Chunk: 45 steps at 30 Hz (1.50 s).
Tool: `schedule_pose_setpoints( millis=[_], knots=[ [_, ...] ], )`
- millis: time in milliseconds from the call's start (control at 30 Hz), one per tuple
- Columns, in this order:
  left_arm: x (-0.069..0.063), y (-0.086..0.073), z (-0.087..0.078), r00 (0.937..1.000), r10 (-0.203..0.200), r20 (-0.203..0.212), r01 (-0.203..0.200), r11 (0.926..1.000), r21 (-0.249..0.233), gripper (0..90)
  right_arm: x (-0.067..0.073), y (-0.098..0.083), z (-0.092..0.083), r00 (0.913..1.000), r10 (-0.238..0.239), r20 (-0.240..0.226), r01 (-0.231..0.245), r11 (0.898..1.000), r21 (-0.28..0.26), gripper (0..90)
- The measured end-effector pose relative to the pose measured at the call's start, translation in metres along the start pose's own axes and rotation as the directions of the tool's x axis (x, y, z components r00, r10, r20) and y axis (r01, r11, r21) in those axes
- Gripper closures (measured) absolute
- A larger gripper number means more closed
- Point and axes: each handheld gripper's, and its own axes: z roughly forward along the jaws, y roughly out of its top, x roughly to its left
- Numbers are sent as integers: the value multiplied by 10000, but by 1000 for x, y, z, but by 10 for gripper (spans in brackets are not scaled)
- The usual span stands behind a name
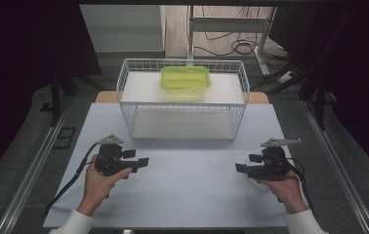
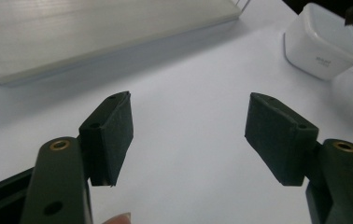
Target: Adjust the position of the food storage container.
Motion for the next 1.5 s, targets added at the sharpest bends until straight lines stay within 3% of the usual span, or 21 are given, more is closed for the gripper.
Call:
schedule_pose_setpoints(
  millis=[133,267,333,533,800,900,967,1000,1167,1500],
  knots=[
    [2,-3,5,9999,-84,85,83,9998,197,289,-14,3,-10,9966,424,701,-425,9991,-7,352],
    [3,-5,12,9999,31,-130,-26,9992,405,275,-24,6,-13,9934,450,1056,-468,9988,145,389],
    [3,-5,15,9998,78,-200,-67,9985,542,275,-37,6,-14,9865,549,1543,-585,9981,188,416],
    [3,-7,24,10000,20,-16,-19,9965,831,271,-60,2,-23,9806,941,1721,-995,9948,230,461],
    [0,-9,26,9999,115,-79,-107,9952,975,267,-75,0,-39,9697,1299,2071,-1324,9912,-13,526],
    [1,-9,27,9999,126,-43,-121,9946,1035,267,-90,-1,-46,9641,1594,2122,-1638,9865,34,673],
    [0,-10,29,9999,105,103,-117,9933,1152,267,-94,0,-46,9637,1644,2104,-1706,9853,117,704],
    [-1,-11,30,9998,76,165,-95,9928,1195,267,-101,0,-44,9619,1740,2107,-1828,9829,226,776],
    [0,-11,28,9996,23,265,-55,9926,1210,268,-110,-4,-40,9593,1918,2070,-2043,9781,406,883],
    [3,-13,29,9991,-131,402,79,9918,1276,268,-122,-13,-42,9418,2071,2646,-2292,9718,551,888]
  ],
)
